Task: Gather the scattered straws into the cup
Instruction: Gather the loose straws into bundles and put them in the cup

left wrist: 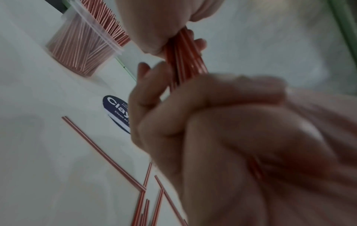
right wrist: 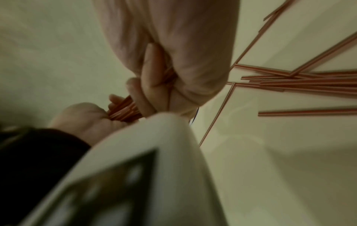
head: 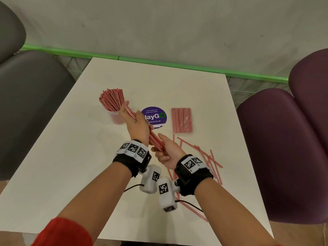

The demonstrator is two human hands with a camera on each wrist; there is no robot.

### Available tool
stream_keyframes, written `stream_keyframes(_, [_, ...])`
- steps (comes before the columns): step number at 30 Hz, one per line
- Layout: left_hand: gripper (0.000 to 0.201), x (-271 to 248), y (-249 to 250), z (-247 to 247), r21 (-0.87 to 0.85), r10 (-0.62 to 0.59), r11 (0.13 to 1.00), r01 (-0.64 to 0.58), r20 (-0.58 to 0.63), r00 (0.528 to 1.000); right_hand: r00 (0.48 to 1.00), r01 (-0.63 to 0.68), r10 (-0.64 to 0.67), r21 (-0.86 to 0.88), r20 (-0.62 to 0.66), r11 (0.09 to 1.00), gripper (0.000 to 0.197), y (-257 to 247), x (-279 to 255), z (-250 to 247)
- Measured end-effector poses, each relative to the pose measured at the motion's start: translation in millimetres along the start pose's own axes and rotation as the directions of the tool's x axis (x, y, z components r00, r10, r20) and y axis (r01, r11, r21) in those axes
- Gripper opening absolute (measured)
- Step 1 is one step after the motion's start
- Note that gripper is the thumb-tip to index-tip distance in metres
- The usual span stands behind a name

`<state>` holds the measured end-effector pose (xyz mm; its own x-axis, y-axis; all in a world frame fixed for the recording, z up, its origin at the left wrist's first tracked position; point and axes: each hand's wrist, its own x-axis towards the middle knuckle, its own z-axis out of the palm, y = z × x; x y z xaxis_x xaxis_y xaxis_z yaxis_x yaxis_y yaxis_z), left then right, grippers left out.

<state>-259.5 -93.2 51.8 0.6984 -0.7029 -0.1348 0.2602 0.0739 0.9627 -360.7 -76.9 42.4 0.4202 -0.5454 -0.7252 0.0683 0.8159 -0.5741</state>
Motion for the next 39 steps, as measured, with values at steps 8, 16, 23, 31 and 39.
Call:
stream_keyframes(8, [0.039,-11,-5,-2,-0.002,-0.009,1.000,0.009,0.074,0.997,0.992,0.097,-0.104,-0.087,-0.073,0.991,0.035,-3,3,-4])
stream_keyframes(16, [0.069,-5,3,-6,0.080,0.102,0.991,-0.106,0.051,0.993,0.991,0.119,-0.126,-0.142,-0.040,0.983,0.041,-4,5,1])
stream_keyframes(23, [0.017,-4,3,-8,0.075,0.097,0.993,-0.096,-0.018,0.995,0.995,0.084,-0.098,-0.270,-0.037,0.959,0.044,-4,5,10])
stream_keyframes(31, [0.035,4,9,-21,0.055,-0.048,0.998,0.042,0.114,0.992,0.985,0.115,-0.144,-0.266,-0.095,0.957,0.040,-5,10,8])
stream_keyframes(39, [0.007,18,10,-27,0.029,0.016,1.000,-0.013,-0.096,0.995,0.975,0.108,-0.173,-0.384,-0.138,0.917,0.041,-5,18,33])
